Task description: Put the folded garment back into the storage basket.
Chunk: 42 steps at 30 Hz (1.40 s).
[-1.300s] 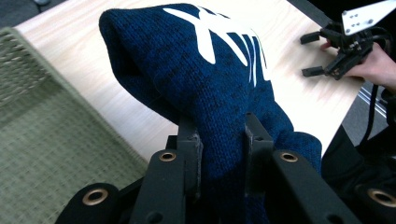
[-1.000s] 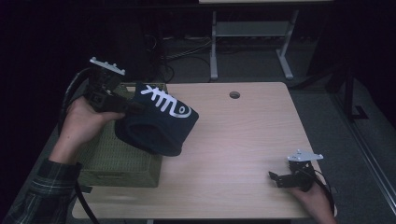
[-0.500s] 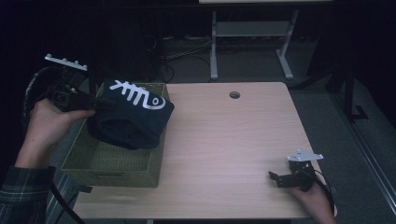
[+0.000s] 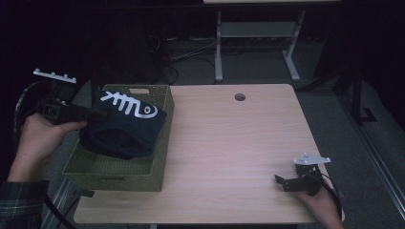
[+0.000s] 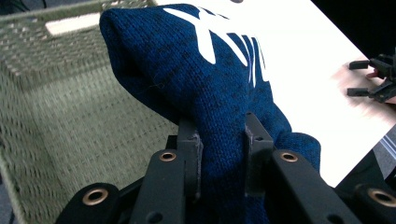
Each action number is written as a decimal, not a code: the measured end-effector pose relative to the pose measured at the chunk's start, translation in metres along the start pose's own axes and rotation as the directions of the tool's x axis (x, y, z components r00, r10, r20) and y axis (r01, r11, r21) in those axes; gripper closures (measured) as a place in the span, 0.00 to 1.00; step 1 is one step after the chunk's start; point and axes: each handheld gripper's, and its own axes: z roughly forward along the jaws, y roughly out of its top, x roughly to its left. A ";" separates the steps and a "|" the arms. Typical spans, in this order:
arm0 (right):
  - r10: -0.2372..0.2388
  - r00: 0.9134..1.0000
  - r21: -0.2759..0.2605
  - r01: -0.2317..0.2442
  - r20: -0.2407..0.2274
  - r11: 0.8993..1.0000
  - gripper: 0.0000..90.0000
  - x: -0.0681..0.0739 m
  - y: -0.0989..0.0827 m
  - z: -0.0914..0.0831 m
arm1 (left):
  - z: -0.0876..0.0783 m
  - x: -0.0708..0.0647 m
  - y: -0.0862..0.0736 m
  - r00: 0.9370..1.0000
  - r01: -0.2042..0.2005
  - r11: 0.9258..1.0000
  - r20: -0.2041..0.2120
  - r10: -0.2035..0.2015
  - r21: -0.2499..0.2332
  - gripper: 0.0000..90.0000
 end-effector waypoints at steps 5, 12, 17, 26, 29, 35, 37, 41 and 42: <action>-0.002 1.000 -0.001 0.002 -0.001 1.000 0.02 0.000 0.000 0.000 | 0.004 0.013 -0.013 0.999 0.043 0.999 -0.002 -0.043 -0.004 0.82; -0.002 1.000 -0.001 0.002 -0.003 1.000 0.02 0.000 0.000 0.000 | 0.010 0.029 -0.027 0.996 0.086 0.996 -0.015 -0.086 0.012 0.82; -0.002 1.000 -0.001 0.002 -0.001 1.000 0.02 0.000 0.000 0.000 | 0.019 0.031 -0.034 0.995 0.100 0.995 -0.006 -0.100 0.021 0.82; -0.002 1.000 0.000 0.002 -0.003 1.000 0.03 0.000 0.000 0.000 | 0.035 0.041 -0.048 0.990 0.141 0.989 0.012 -0.141 0.038 0.82; -0.001 1.000 0.000 0.001 -0.002 1.000 0.02 0.000 0.000 0.000 | 0.044 0.044 -0.053 0.989 0.147 0.987 0.015 -0.148 0.058 0.82; -0.001 1.000 0.000 0.001 -0.003 1.000 0.03 0.000 0.000 0.000 | 0.065 0.052 -0.061 0.985 0.165 0.982 0.028 -0.168 0.093 0.82; -0.003 1.000 0.000 0.003 -0.002 1.000 0.02 0.000 0.000 0.000 | 0.069 0.056 -0.063 0.985 0.171 0.980 0.019 -0.174 0.105 0.82; -0.003 1.000 0.000 0.003 -0.001 1.000 0.02 0.000 0.000 0.000 | 0.078 0.065 -0.066 0.983 0.180 0.975 0.006 -0.182 0.133 0.82; -0.003 1.000 0.000 0.003 -0.001 1.000 0.03 0.000 0.000 0.000 | 0.080 0.067 -0.067 0.984 0.178 0.974 -0.001 -0.180 0.142 0.82</action>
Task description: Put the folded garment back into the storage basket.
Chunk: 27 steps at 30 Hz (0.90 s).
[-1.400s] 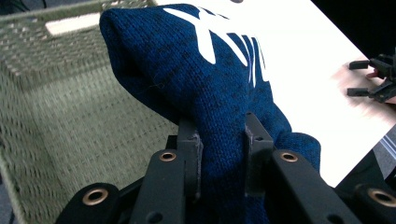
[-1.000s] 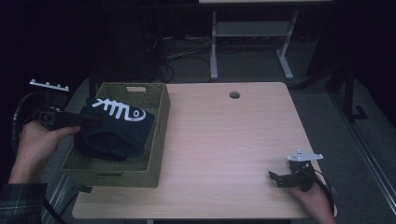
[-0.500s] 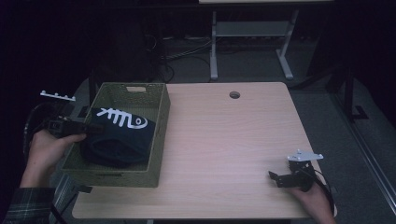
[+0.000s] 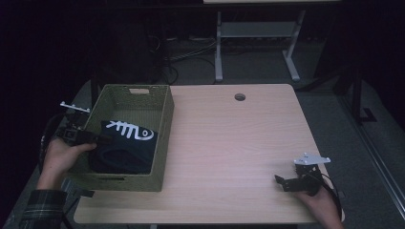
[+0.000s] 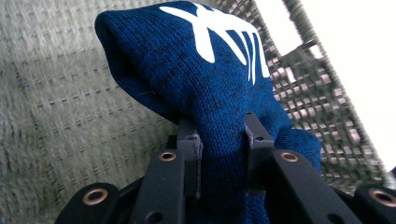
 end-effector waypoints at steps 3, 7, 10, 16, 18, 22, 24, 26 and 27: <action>0.000 1.000 0.000 0.000 0.000 1.000 0.02 0.000 0.000 0.000 | 0.008 0.005 -0.001 1.000 -0.007 0.999 -0.028 0.008 0.034 0.81; 0.000 1.000 0.000 0.000 0.000 1.000 0.03 0.000 0.000 0.000 | 0.019 0.010 -0.002 0.997 -0.012 0.997 -0.081 0.018 0.073 0.81; 0.001 1.000 0.000 -0.001 0.000 1.000 0.03 0.000 0.000 0.000 | 0.024 0.014 -0.003 0.992 -0.013 0.995 -0.123 0.025 0.098 0.79; 0.001 1.000 0.000 -0.001 0.000 1.000 0.02 0.000 0.000 0.000 | 0.032 0.018 -0.004 0.982 -0.015 0.991 -0.185 0.040 0.134 0.76; 0.001 1.000 0.000 -0.001 0.000 1.000 0.03 0.000 0.000 0.000 | 0.036 0.019 -0.005 0.976 -0.020 0.988 -0.210 0.052 0.151 0.73; 0.001 1.000 0.000 -0.001 0.000 1.000 0.02 0.000 0.000 0.000 | 0.040 0.020 -0.005 0.968 -0.019 0.987 -0.245 0.058 0.160 0.65; 0.001 1.000 0.000 -0.001 0.000 1.000 0.03 0.000 0.000 0.000 | 0.039 0.021 -0.005 0.966 -0.017 0.988 -0.253 0.056 0.155 0.59; 0.001 1.000 0.000 -0.001 0.000 1.000 0.02 0.000 0.000 0.000 | 0.036 0.021 -0.005 0.963 -0.017 0.989 -0.264 0.055 0.144 0.54; 0.001 1.000 0.000 -0.001 0.000 1.000 0.03 0.000 0.000 0.000 | 0.034 0.022 -0.005 0.961 -0.019 0.990 -0.271 0.056 0.136 0.52</action>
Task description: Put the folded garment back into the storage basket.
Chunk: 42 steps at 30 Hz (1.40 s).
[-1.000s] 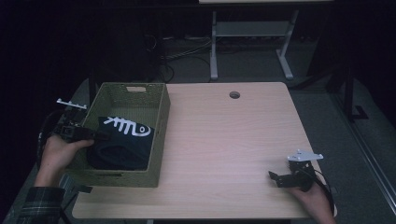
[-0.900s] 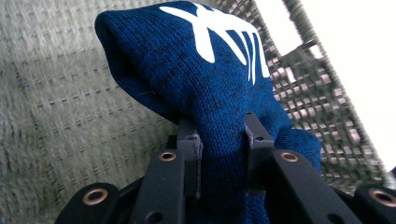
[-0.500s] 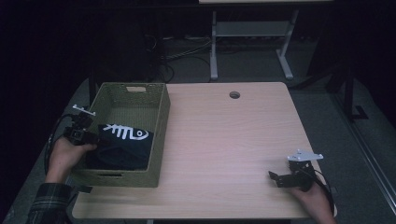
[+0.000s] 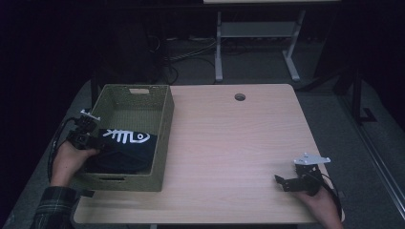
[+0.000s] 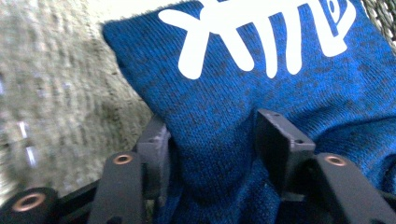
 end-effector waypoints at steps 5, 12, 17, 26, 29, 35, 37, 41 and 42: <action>0.000 1.000 0.000 0.000 0.000 1.000 0.03 0.000 0.000 0.000 | -0.013 0.006 -0.004 1.000 0.020 0.998 -0.013 -0.021 -0.053 0.46; 0.000 1.000 0.000 0.000 0.000 1.000 0.03 0.000 0.000 0.000 | -0.030 -0.003 -0.004 0.999 0.025 0.990 0.035 -0.020 -0.136 0.44; -0.001 1.000 0.000 0.001 0.000 1.000 0.03 0.000 0.000 0.000 | -0.035 -0.017 0.001 0.998 0.002 0.986 0.060 0.008 -0.168 0.42; -0.003 1.000 0.000 0.003 -0.002 1.000 0.03 0.000 0.000 0.000 | -0.042 -0.049 0.011 0.993 -0.044 0.966 0.091 0.070 -0.253 0.30; 0.001 1.000 0.000 -0.001 -0.001 1.000 0.03 0.000 0.000 0.000 | -0.043 -0.061 0.016 0.991 -0.057 0.960 0.102 0.088 -0.275 0.25; -0.002 1.000 0.000 0.002 0.001 1.000 0.03 0.000 0.000 0.000 | -0.041 -0.088 0.027 0.980 -0.091 0.941 0.140 0.143 -0.326 0.19; -0.001 1.000 0.000 0.001 0.001 1.000 0.03 0.000 0.000 0.000 | -0.040 -0.098 0.029 0.977 -0.101 0.934 0.143 0.158 -0.343 0.16; -0.001 1.000 -0.001 0.001 0.002 1.000 0.02 0.000 0.000 0.000 | -0.037 -0.117 0.033 0.971 -0.133 0.928 0.140 0.192 -0.349 0.15; 0.002 1.000 0.001 -0.002 0.001 1.000 0.03 0.000 0.000 0.000 | -0.036 -0.122 0.034 0.970 -0.143 0.927 0.138 0.202 -0.347 0.15</action>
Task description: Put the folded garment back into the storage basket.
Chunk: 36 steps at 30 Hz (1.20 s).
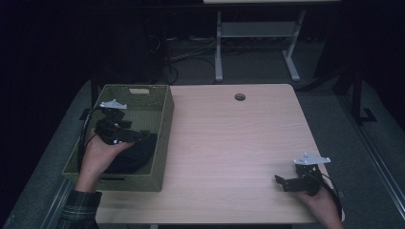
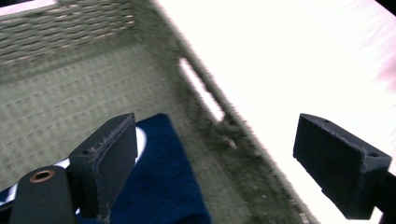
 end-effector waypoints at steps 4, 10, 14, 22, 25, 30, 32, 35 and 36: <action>0.000 1.000 -0.003 0.000 -0.001 1.000 0.02 0.000 0.000 0.000 | 0.009 -0.019 0.002 0.999 -0.025 0.999 0.022 0.026 -0.021 0.14; -0.003 1.000 -0.001 0.003 -0.001 1.000 0.03 0.000 0.000 0.000 | 0.029 -0.049 0.005 0.996 -0.048 0.998 0.076 0.051 -0.041 0.14; -0.003 1.000 -0.001 0.003 -0.002 1.000 0.03 0.000 0.000 0.000 | 0.045 -0.067 0.005 0.992 -0.065 0.997 0.106 0.069 -0.045 0.14; -0.003 1.000 -0.002 0.003 -0.002 1.000 0.02 0.000 0.000 0.000 | 0.073 -0.097 0.003 0.985 -0.086 0.995 0.144 0.091 -0.041 0.14; -0.003 1.000 -0.002 0.003 -0.002 1.000 0.03 0.000 0.000 0.000 | 0.082 -0.110 0.000 0.985 -0.096 0.994 0.137 0.103 -0.054 0.14; -0.003 1.000 -0.001 0.003 -0.003 1.000 0.02 0.000 0.000 0.000 | 0.098 -0.130 -0.008 0.982 -0.120 0.990 0.137 0.129 -0.072 0.14; -0.004 1.000 -0.001 0.004 -0.003 1.000 0.03 0.000 0.000 0.000 | 0.106 -0.137 -0.012 0.982 -0.139 0.988 0.122 0.145 -0.062 0.14; -0.001 1.000 -0.002 0.001 -0.001 1.000 0.03 0.000 0.000 0.000 | 0.117 -0.144 -0.019 0.979 -0.160 0.986 0.123 0.164 -0.043 0.14; -0.004 1.000 -0.001 0.004 0.000 1.000 0.02 0.000 0.000 0.000 | 0.121 -0.145 -0.022 0.978 -0.168 0.985 0.120 0.171 -0.039 0.14</action>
